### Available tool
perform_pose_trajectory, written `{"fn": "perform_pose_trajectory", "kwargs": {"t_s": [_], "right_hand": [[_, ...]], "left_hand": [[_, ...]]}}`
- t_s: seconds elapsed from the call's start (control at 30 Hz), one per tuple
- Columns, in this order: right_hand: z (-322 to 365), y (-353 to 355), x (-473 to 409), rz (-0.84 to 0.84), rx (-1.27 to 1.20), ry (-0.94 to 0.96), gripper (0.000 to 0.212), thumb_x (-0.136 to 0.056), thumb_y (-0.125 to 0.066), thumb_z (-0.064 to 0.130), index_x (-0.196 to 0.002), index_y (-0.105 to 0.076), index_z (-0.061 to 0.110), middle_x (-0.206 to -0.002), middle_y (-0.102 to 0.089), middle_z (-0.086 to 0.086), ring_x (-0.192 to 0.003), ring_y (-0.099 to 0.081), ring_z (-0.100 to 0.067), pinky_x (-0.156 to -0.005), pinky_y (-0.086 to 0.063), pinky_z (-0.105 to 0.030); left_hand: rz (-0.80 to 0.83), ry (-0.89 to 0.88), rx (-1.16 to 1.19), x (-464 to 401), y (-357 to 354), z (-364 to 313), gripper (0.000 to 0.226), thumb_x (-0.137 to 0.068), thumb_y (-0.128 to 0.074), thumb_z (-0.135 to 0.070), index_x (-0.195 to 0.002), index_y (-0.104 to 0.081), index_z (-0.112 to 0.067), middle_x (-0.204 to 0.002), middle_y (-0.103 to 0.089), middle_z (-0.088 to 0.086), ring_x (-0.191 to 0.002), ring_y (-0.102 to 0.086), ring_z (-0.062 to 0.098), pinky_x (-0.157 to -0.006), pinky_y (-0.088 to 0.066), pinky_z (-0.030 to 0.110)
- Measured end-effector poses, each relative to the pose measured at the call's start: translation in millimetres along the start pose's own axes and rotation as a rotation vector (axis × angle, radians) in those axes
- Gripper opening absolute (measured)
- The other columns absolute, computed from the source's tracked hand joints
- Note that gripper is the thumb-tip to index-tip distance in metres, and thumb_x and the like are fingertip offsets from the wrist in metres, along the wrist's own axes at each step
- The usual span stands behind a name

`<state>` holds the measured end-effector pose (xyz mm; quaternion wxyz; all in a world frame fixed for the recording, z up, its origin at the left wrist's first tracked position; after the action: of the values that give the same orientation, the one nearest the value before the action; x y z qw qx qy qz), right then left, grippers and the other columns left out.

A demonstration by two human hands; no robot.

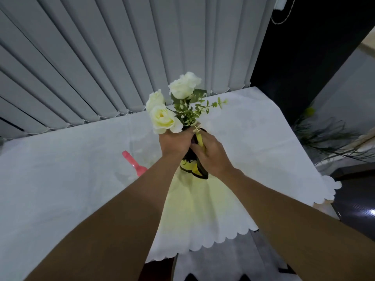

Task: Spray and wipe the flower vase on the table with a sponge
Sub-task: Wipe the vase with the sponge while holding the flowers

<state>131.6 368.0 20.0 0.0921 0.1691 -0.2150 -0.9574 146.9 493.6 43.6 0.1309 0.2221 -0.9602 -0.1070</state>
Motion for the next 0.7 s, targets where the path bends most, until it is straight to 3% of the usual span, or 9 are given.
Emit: {"fn": "perform_pose_trajectory", "kwargs": {"t_s": [0.1, 0.2, 0.27, 0.37, 0.43, 0.5, 0.57, 0.63, 0.7], "right_hand": [[-27, -15, 24, 0.122, 0.024, -0.362, 0.018, -0.104, -0.041, 0.026, -0.098, -0.056, 0.018, -0.093, -0.062, 0.001, -0.081, -0.058, -0.01, -0.069, -0.042, -0.009], [-41, -28, 39, 0.22, -0.092, -0.717, 0.037, -0.104, -0.032, 0.042, -0.088, -0.054, 0.016, -0.092, -0.062, -0.008, -0.086, -0.061, -0.025, -0.078, -0.052, -0.035], [-35, -27, 33, 0.184, -0.168, -0.746, 0.036, -0.104, -0.031, 0.041, -0.086, -0.053, 0.019, -0.086, -0.058, -0.003, -0.079, -0.056, -0.017, -0.07, -0.045, -0.031], [-22, -20, 16, 0.047, -0.153, -0.582, 0.031, -0.104, -0.034, 0.03, -0.081, -0.052, 0.02, -0.076, -0.055, 0.002, -0.069, -0.051, -0.012, -0.06, -0.037, -0.028], [-11, -17, 4, -0.023, -0.122, -0.4, 0.028, -0.104, -0.039, 0.027, -0.085, -0.057, 0.018, -0.075, -0.058, 0.005, -0.07, -0.055, -0.012, -0.061, -0.043, -0.028], [-7, -21, -1, -0.042, -0.15, -0.327, 0.024, -0.102, -0.043, 0.027, -0.09, -0.062, 0.02, -0.077, -0.061, 0.009, -0.075, -0.059, -0.011, -0.067, -0.045, -0.025], [-18, -28, 2, -0.033, -0.295, -0.476, 0.027, -0.098, -0.045, 0.035, -0.078, -0.062, 0.028, -0.075, -0.062, 0.009, -0.078, -0.059, -0.014, -0.074, -0.047, -0.031], [-34, -32, 11, -0.012, -0.381, -0.685, 0.031, -0.09, -0.038, 0.042, -0.072, -0.058, 0.026, -0.079, -0.059, 0.003, -0.084, -0.056, -0.02, -0.08, -0.045, -0.04], [-41, -31, 16, 0.02, -0.347, -0.758, 0.032, -0.086, -0.03, 0.042, -0.067, -0.045, 0.021, -0.074, -0.05, -0.001, -0.08, -0.048, -0.022, -0.075, -0.038, -0.039]], "left_hand": [[-0.018, -0.067, -0.066, -4, 6, 1, 0.055, -0.059, -0.09, -0.05, -0.104, -0.067, -0.027, -0.102, -0.071, -0.014, -0.101, -0.067, 0.013, -0.091, -0.053, 0.03], [-0.03, -0.106, -0.126, -4, 9, 2, 0.063, -0.057, -0.086, -0.057, -0.11, -0.069, -0.027, -0.104, -0.074, -0.012, -0.098, -0.069, 0.013, -0.091, -0.055, 0.032], [-0.048, -0.115, -0.138, -6, 13, 3, 0.057, -0.061, -0.085, -0.055, -0.107, -0.071, -0.025, -0.1, -0.075, -0.011, -0.094, -0.069, 0.011, -0.088, -0.055, 0.029], [-0.058, -0.101, -0.133, -7, 18, 4, 0.045, -0.069, -0.084, -0.048, -0.104, -0.073, -0.023, -0.093, -0.075, -0.009, -0.084, -0.067, 0.007, -0.073, -0.049, 0.014], [-0.061, -0.114, -0.135, -6, 23, 3, 0.036, -0.073, -0.083, -0.045, -0.099, -0.073, -0.022, -0.084, -0.072, -0.01, -0.077, -0.064, 0.002, -0.059, -0.037, -0.001], [-0.054, -0.12, -0.126, -5, 26, 1, 0.03, -0.076, -0.082, -0.042, -0.095, -0.073, -0.021, -0.079, -0.07, -0.01, -0.07, -0.06, -0.007, -0.054, -0.036, -0.004], [-0.04, -0.108, -0.102, -5, 29, 2, 0.024, -0.077, -0.082, -0.039, -0.093, -0.07, -0.026, -0.077, -0.069, -0.013, -0.066, -0.059, -0.013, -0.055, -0.038, -0.004], [-0.021, -0.106, -0.082, -4, 30, 2, 0.021, -0.077, -0.083, -0.036, -0.089, -0.066, -0.035, -0.075, -0.067, -0.017, -0.06, -0.059, -0.016, -0.056, -0.04, -0.003], [0.005, -0.113, -0.074, -2, 29, 2, 0.023, -0.077, -0.084, -0.034, -0.083, -0.062, -0.041, -0.073, -0.067, -0.017, -0.06, -0.058, -0.017, -0.058, -0.043, -0.001]]}}
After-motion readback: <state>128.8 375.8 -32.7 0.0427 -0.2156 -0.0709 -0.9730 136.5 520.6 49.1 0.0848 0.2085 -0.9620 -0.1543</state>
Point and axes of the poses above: each hand's wrist, its own x-axis away from the middle knuckle, its own y-axis out of the back of the hand, z = x × y, the point moved 4 cm from there along -x, towards the middle knuckle
